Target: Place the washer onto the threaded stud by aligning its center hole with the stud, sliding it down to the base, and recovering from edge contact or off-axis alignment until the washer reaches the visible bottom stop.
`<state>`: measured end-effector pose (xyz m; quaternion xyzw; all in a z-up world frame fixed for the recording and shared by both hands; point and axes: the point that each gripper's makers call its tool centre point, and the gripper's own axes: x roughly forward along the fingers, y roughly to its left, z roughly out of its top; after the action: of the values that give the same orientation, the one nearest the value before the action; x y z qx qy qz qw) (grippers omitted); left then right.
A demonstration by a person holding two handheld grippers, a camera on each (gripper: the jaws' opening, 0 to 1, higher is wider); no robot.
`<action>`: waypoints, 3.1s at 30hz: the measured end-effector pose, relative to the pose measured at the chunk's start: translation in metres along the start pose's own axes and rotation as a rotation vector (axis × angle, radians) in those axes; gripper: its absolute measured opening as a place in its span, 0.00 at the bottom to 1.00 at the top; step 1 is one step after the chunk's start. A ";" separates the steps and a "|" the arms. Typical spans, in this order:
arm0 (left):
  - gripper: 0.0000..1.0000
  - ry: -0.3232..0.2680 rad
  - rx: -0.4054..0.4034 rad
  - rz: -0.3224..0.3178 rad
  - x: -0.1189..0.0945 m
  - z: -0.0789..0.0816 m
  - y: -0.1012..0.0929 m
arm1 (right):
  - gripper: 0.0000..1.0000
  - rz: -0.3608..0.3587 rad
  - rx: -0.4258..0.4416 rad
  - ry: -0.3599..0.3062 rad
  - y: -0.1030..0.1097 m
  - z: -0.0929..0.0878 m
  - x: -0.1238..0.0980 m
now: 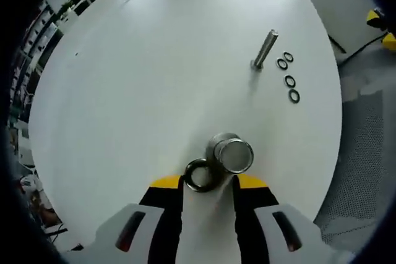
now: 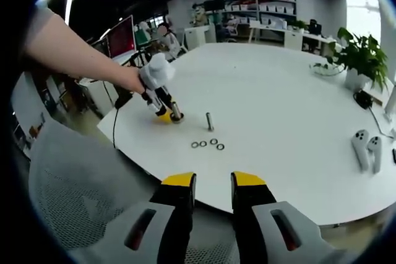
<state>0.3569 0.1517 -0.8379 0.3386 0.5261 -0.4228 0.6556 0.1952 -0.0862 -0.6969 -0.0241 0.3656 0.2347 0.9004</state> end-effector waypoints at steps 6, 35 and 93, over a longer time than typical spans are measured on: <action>0.25 0.021 0.021 -0.002 0.001 0.002 0.002 | 0.25 0.000 -0.002 0.003 0.000 -0.001 0.000; 0.20 0.016 -0.057 0.016 -0.009 -0.037 -0.025 | 0.24 -0.001 -0.003 0.009 0.000 -0.001 0.000; 0.00 0.044 -0.385 0.078 -0.008 -0.046 -0.036 | 0.24 0.013 -0.007 0.002 0.003 0.000 0.000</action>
<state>0.3044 0.1795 -0.8398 0.2362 0.5980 -0.2813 0.7124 0.1942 -0.0835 -0.6969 -0.0252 0.3659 0.2419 0.8983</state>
